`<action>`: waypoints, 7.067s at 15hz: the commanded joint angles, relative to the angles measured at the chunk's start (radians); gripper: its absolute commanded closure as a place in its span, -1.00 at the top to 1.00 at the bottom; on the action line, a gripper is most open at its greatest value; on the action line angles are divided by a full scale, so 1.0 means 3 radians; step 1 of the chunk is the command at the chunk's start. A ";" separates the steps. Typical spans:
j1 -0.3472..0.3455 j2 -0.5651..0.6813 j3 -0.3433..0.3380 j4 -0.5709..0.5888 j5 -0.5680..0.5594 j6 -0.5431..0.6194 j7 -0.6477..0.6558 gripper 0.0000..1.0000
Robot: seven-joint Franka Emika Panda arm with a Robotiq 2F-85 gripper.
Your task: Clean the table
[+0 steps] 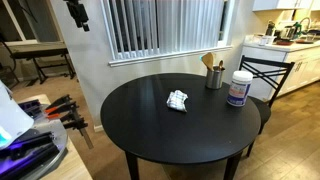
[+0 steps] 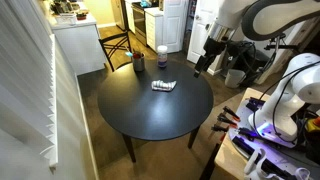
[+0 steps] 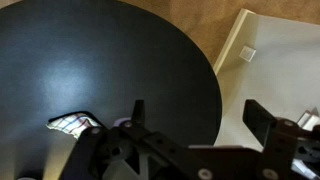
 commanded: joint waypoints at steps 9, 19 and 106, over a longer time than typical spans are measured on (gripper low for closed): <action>0.0008 -0.0001 -0.0011 0.0005 -0.0009 -0.0009 0.0006 1.00; -0.0476 0.0915 0.0030 0.0106 -0.0866 0.1044 -0.0014 1.00; 0.0669 0.6807 -0.0876 0.5854 -0.1553 0.0342 -0.1025 -0.96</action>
